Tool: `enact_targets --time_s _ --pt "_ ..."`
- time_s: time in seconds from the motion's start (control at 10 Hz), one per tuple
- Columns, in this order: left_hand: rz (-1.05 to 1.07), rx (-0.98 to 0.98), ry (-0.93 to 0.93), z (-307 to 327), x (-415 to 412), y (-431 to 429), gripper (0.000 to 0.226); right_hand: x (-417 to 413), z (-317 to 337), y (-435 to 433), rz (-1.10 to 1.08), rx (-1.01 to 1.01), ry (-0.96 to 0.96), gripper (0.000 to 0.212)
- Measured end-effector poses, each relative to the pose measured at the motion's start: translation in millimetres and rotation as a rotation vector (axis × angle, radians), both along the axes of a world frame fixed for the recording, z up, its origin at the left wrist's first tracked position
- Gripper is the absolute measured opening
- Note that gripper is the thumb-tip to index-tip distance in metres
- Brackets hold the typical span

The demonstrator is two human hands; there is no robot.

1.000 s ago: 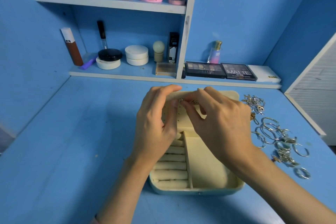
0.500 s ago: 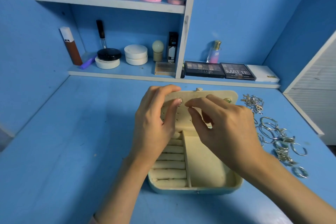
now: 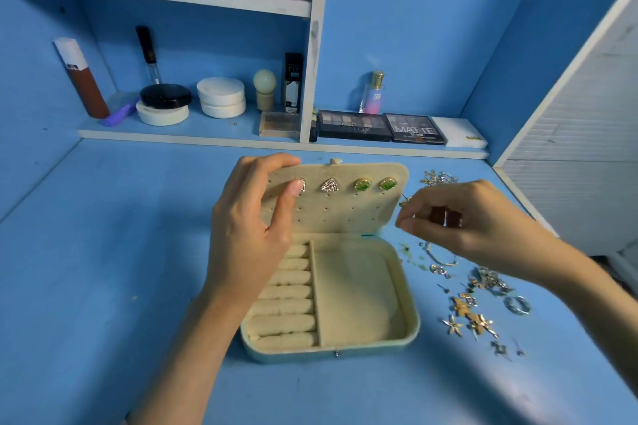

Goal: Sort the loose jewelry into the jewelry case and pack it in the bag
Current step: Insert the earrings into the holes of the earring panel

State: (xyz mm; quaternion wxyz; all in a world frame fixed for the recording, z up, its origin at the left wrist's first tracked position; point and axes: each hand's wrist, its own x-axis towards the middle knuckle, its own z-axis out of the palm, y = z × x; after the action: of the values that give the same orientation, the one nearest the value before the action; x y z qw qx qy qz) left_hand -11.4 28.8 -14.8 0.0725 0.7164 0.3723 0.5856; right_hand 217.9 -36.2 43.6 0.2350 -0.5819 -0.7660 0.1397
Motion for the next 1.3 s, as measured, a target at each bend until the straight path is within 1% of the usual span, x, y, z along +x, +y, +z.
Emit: enact_targets --time_s 0.1,0.2,0.5,0.6,0.8,1.0,1.2,1.3 --pt "0.0 -0.004 -0.001 0 0 0 0.017 18 -5 1 -0.108 0.049 -0.142 0.006" --pt "-0.001 -0.004 0.0 0 0 0 0.016 25 -11 -3 -0.132 0.009 -0.228 0.007" --pt "-0.002 -0.01 -0.003 0 0 0 0.016 29 -27 -7 -0.095 -0.113 -0.447 0.011" --pt "-0.003 -0.012 -0.004 0 0 -1 0.016 29 -29 -5 -0.088 -0.138 -0.493 0.013" --pt "-0.002 -0.006 0.002 0 -1 -1 0.016 30 -36 -3 -0.08 -0.139 -0.523 0.014" --pt "-0.006 -0.008 0.003 0 0 -1 0.017 28 -38 -5 -0.087 -0.072 -0.492 0.011" --pt "-0.006 -0.005 0.002 0 -1 0 0.016 20 -39 -7 -0.066 -0.089 -0.515 0.018" --pt "-0.007 -0.005 0.002 0 -1 0 0.017 18 -41 -7 -0.078 -0.091 -0.536 0.018"
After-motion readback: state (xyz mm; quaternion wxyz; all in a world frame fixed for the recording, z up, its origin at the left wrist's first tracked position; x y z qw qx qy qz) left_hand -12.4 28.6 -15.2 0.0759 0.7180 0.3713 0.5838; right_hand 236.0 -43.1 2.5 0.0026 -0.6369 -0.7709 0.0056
